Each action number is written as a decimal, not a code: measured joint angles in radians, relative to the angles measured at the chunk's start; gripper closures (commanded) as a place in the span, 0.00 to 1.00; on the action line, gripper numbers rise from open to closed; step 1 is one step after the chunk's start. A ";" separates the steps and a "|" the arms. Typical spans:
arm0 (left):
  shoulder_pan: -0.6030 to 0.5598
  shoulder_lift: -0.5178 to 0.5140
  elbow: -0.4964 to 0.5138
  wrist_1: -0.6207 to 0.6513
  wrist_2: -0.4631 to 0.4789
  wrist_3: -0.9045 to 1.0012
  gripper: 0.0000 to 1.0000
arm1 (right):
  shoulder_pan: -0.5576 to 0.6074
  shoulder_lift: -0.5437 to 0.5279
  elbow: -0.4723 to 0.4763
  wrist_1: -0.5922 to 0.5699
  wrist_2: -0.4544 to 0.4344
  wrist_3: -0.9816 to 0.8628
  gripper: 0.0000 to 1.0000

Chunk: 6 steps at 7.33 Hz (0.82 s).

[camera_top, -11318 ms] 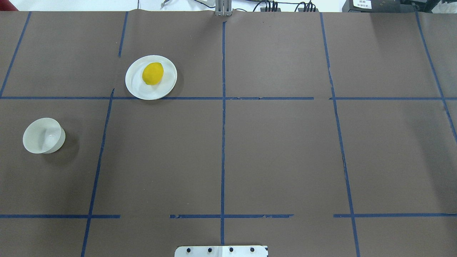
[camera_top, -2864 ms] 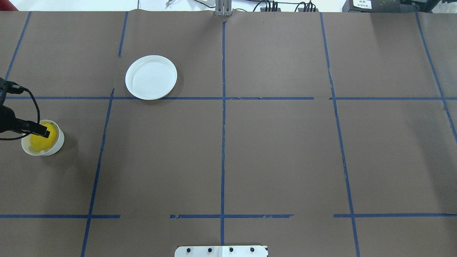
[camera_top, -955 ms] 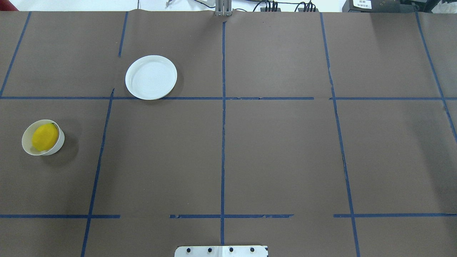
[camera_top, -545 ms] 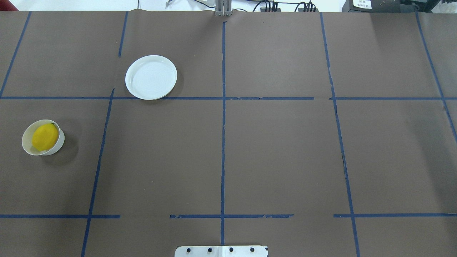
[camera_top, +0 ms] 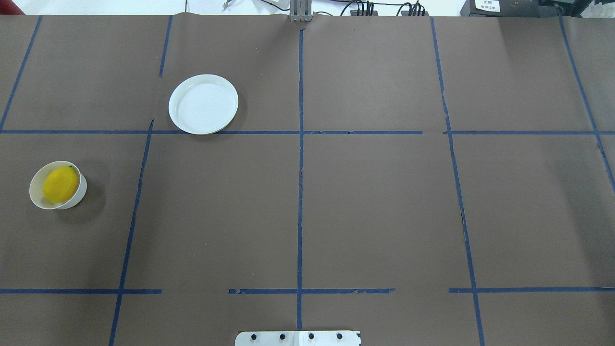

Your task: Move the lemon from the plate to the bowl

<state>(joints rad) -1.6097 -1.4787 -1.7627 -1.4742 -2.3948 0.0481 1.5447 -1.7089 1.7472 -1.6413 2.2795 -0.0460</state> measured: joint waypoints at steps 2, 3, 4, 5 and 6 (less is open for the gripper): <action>0.001 -0.006 0.001 0.000 0.000 0.002 0.00 | 0.000 0.000 0.000 0.000 0.000 0.000 0.00; 0.002 -0.012 -0.001 0.000 0.000 0.002 0.00 | 0.000 0.000 0.000 0.000 0.000 0.000 0.00; 0.002 -0.016 -0.003 -0.001 0.000 0.002 0.00 | 0.000 0.000 0.000 0.000 0.000 0.000 0.00; 0.002 -0.018 -0.007 -0.001 0.001 0.001 0.00 | 0.000 0.000 0.000 0.000 0.000 0.000 0.00; 0.002 -0.019 -0.009 -0.001 0.001 0.001 0.00 | 0.000 0.000 0.000 0.000 0.000 0.000 0.00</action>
<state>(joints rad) -1.6077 -1.4979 -1.7712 -1.4750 -2.3939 0.0490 1.5448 -1.7088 1.7472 -1.6414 2.2795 -0.0460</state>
